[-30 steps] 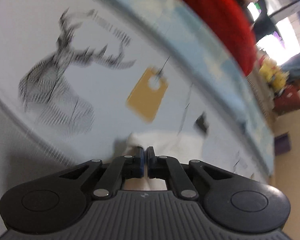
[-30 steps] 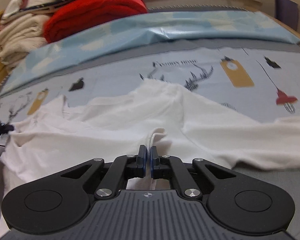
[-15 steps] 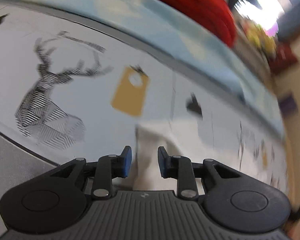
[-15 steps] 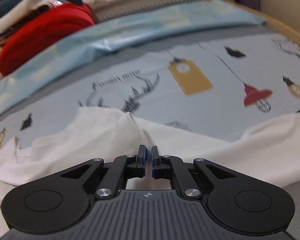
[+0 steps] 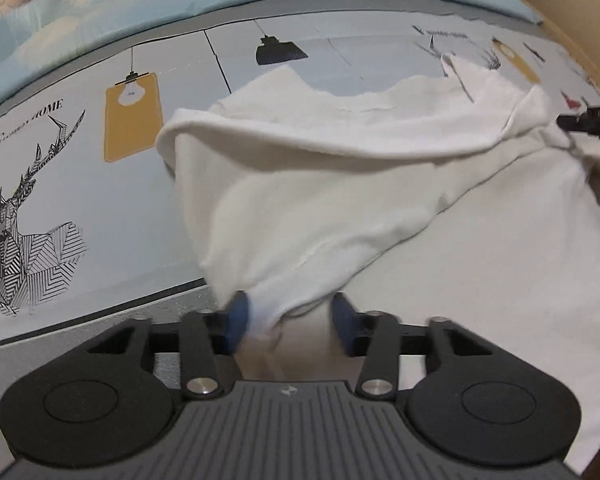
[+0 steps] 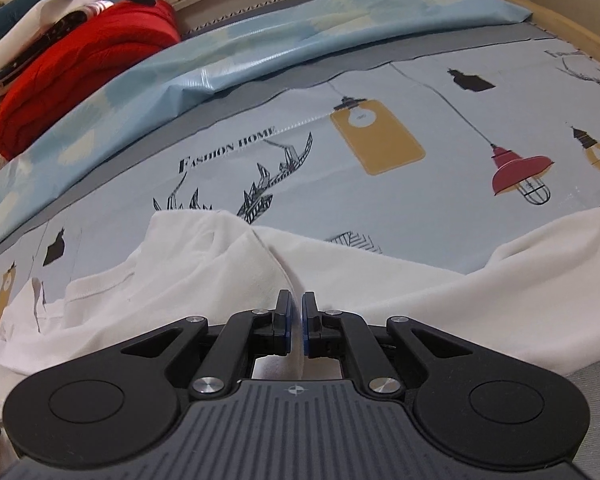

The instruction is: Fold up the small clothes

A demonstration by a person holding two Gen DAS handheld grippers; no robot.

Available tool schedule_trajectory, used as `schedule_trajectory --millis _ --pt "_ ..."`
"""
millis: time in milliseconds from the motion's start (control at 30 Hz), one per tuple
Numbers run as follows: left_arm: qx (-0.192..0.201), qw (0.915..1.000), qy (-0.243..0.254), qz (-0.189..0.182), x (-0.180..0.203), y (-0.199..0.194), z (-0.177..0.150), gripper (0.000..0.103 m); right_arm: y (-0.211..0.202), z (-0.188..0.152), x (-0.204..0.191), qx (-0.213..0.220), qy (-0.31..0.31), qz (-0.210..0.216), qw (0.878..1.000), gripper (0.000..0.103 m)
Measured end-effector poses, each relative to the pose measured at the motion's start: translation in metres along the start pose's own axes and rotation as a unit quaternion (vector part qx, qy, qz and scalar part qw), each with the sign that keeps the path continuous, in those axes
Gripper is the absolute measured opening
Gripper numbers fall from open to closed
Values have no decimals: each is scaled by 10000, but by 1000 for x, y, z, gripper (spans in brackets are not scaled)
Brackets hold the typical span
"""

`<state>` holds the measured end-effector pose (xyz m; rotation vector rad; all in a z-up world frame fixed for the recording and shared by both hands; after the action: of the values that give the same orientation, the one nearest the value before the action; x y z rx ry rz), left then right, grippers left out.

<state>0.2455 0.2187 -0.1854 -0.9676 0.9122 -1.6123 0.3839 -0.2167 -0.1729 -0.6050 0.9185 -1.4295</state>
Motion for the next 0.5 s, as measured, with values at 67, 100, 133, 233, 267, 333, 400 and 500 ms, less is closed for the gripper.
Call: schedule_trajectory --millis 67,100,133,233,267,333,400,500 --pt "21 10000 20 12 -3 -2 2 8 1 -1 0 -25 23 9 10000 14" --pt "63 10000 -47 -11 -6 -5 2 7 2 -2 -1 -51 28 45 10000 21" --pt "87 9999 -88 -8 -8 -8 5 6 2 -2 -3 -64 27 110 9999 31" --pt "128 9999 -107 24 -12 -18 11 5 8 -7 -10 -184 -158 252 9994 34" --pt "149 9998 -112 16 -13 -21 13 5 10 -8 -12 -186 -240 217 9993 33" --pt "236 9996 -138 28 -16 -31 16 5 11 -7 -16 -162 -300 205 9992 4" --pt "409 9989 -219 6 -20 -43 21 5 0 3 -20 62 -215 301 9993 4" --pt "495 9985 -213 -44 -23 -58 21 4 -53 43 -26 932 507 1155 9876 4"
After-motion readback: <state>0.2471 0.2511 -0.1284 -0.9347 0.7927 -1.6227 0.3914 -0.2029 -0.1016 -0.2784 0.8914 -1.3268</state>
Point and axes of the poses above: each gripper's, at about its wrist camera, not at the fingertips, and y roughly the way its jaws point, x to its right, z to its top, the point moved 8 cm from there along y, roughly the way its jaws point, and after that the axes turned 10 degrees about -z, right-handed, at the moved point
